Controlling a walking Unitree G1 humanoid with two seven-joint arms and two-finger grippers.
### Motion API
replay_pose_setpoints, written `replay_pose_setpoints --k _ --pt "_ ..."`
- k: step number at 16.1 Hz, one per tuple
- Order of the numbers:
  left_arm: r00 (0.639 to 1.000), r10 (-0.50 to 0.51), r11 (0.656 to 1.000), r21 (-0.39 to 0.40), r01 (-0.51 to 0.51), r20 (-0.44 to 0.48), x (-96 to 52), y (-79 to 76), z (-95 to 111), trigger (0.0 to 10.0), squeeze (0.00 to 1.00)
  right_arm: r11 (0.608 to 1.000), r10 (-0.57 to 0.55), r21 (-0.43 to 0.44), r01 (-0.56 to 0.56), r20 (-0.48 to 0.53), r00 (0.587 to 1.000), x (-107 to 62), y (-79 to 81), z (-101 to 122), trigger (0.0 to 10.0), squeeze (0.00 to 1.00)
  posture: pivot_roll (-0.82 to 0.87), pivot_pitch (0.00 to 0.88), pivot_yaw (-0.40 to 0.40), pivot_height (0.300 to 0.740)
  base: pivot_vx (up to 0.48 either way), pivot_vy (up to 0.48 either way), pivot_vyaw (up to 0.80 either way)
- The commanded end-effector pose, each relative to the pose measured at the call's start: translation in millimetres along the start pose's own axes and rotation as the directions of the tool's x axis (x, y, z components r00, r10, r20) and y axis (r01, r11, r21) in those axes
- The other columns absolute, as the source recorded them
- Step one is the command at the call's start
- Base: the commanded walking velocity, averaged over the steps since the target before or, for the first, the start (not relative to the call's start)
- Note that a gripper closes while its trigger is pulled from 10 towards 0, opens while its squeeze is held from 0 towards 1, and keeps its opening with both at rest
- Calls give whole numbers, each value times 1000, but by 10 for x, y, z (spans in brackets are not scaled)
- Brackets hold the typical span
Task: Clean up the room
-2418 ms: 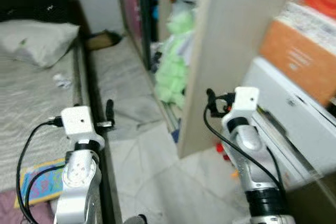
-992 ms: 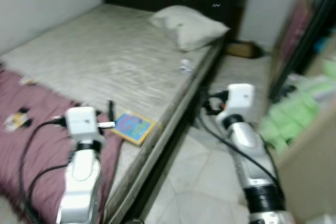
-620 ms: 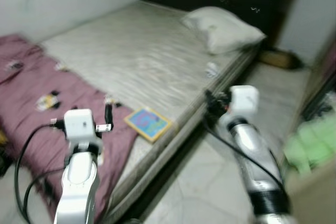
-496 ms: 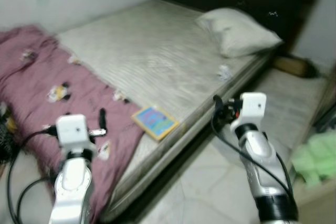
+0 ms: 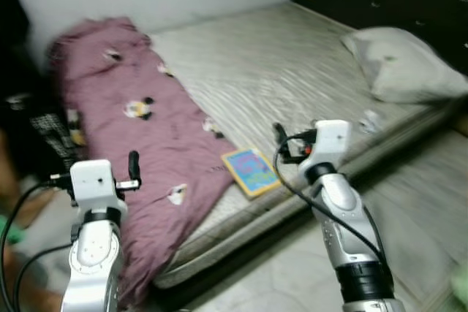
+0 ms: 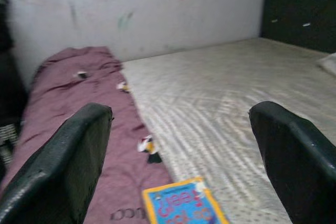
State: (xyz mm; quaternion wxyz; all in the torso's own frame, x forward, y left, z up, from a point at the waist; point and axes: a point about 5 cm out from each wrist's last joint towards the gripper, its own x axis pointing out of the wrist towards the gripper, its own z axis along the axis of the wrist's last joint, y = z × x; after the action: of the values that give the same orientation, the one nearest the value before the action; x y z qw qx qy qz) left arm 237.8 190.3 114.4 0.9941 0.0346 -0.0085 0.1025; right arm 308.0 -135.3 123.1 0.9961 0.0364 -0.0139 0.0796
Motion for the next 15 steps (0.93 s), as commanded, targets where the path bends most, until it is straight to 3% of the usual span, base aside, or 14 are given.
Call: replay_pose_setpoints --k 1,6,8,15 --pt "1000 -13 1000 2 13 1 -5 -25 9 10000 0 1000 -15 -3 15 -1 1000 -43 -82 9 10000 0 -36 0 -14 740 0 0 794" --pt "1000 9 1000 25 -9 -19 -159 114 -32 10000 0 999 12 -50 -13 -23 1000 -298 -252 -28 10000 0 -38 0 -12 740 0 0 794" --pt "999 11 999 39 -10 -47 -259 161 -91 10000 0 998 -8 -66 4 -62 998 -469 -408 -92 10000 0 -41 0 -13 740 0 0 788" --pt "999 -46 999 19 46 -5 -163 60 -14 10000 0 997 45 -54 -48 -41 998 -387 -273 -39 10000 0 -38 0 -10 740 0 0 780"
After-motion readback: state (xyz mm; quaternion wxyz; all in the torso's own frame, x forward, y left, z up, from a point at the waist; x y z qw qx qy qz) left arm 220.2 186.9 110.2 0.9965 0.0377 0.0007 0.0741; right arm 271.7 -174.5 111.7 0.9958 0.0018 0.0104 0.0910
